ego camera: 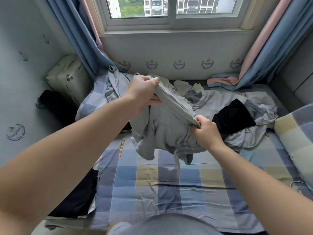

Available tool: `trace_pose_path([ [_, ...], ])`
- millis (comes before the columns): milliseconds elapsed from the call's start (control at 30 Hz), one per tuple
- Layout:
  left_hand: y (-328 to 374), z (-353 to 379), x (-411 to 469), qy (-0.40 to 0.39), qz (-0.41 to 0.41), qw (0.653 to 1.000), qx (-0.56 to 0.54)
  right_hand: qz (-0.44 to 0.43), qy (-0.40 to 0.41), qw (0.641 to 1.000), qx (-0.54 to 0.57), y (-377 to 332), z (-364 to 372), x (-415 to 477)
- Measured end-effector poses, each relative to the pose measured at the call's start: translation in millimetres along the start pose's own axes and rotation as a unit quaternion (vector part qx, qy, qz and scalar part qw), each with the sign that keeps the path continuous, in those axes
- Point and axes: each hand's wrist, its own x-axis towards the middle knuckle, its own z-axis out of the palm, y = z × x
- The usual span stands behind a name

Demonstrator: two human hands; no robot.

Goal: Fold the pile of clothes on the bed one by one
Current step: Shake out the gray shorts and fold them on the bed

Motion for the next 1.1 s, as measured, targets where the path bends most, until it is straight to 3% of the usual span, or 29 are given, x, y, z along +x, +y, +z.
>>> trace_pose_path([
  [67, -5, -9, 7, 0.021, 0.000, 1.000, 0.023, -0.009, -0.059, 0.998, 0.027, 5, -10, 6],
  [133, -13, -17, 7, 0.003, 0.006, 0.997, 0.079, -0.007, -0.114, 0.985, 0.128, -8, -18, 9],
  [300, -37, -28, -15, -0.223, -0.043, 0.956, 0.184, 0.012, -0.118, 0.936, 0.332, -55, -26, 18],
  [400, -58, -16, -21, -0.262, -0.033, 0.932, 0.250, 0.026, -0.117, 0.909, 0.399, -70, -29, 19],
  [567, -66, -2, -20, -0.194, 0.017, 0.969, 0.152, 0.033, -0.137, 0.867, 0.478, -72, -38, 22],
  [633, -59, -5, -16, -0.149, 0.025, 0.981, 0.123, 0.021, -0.189, 0.860, 0.473, -64, -38, 22],
  [733, -42, -12, -15, -0.091, 0.034, 0.993, 0.066, 0.002, -0.243, 0.916, 0.320, -60, -22, 11],
  [833, -25, -19, -13, -0.049, 0.050, 0.997, 0.040, -0.007, -0.206, 0.919, 0.337, -67, -3, 2],
  [967, 8, -38, -4, -0.019, 0.076, 0.989, 0.127, -0.018, -0.157, 0.904, 0.398, -87, -19, 13],
  [1100, 39, -54, 8, 0.012, 0.127, 0.958, 0.257, -0.070, -0.113, 0.925, 0.355, -131, -63, 42],
])
